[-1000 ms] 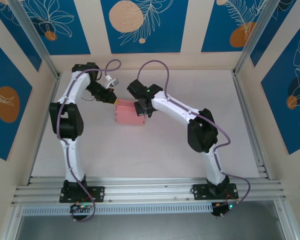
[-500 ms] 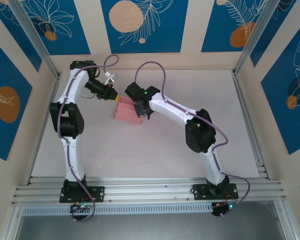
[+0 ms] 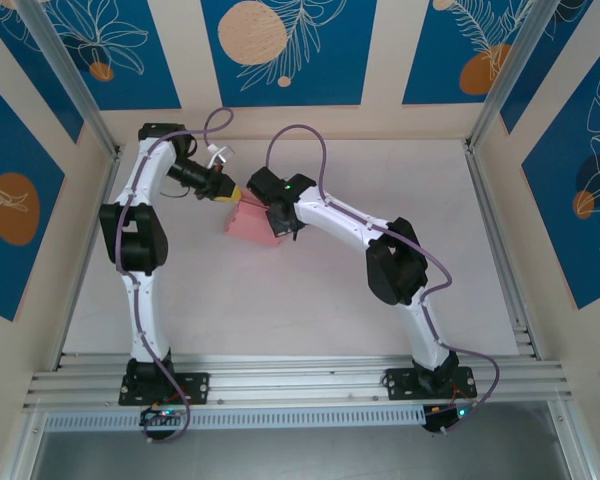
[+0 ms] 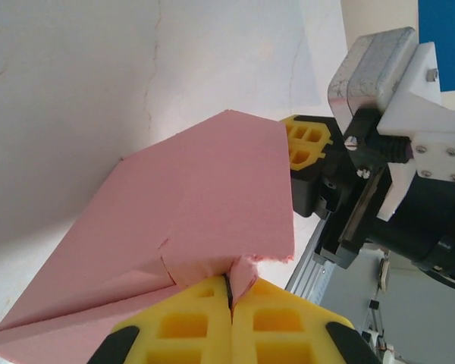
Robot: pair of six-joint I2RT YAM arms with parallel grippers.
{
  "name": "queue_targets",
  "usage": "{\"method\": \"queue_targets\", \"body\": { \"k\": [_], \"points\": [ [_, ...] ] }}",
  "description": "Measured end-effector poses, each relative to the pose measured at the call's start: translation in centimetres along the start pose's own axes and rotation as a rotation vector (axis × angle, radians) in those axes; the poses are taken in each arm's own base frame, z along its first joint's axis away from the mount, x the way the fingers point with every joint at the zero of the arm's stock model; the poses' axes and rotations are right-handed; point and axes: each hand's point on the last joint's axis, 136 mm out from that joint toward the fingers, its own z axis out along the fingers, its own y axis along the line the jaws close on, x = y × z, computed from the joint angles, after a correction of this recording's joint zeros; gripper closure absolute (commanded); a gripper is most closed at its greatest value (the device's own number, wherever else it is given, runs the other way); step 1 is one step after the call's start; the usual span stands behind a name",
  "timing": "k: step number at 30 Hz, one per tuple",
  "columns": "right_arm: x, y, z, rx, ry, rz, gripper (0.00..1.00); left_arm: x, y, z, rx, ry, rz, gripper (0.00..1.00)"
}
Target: Fold the paper box
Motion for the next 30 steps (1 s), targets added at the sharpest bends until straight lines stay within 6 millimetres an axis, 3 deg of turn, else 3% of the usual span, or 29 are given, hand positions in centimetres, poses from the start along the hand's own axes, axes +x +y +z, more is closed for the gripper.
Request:
{"method": "queue_targets", "body": {
  "k": [8, 17, 27, 30],
  "points": [
    [-0.2, -0.2, -0.4, 0.008, -0.004, -0.007, 0.95, 0.3, 1.5, 0.4, -0.020, -0.038, -0.039, 0.97],
    [-0.7, 0.1, -1.0, -0.019, -0.022, 0.003, 0.95, 0.6, 5.3, 1.4, -0.143, -0.033, -0.075, 0.95],
    [-0.9, 0.1, -0.9, -0.031, -0.024, 0.012, 0.95, 0.4, 5.5, 1.5, -0.154, -0.039, -0.088, 0.91],
    [-0.9, 0.2, -0.9, -0.035, -0.024, 0.012, 0.95, 0.6, 5.5, 1.4, -0.168, -0.029, -0.096, 0.84]
  ]
}}
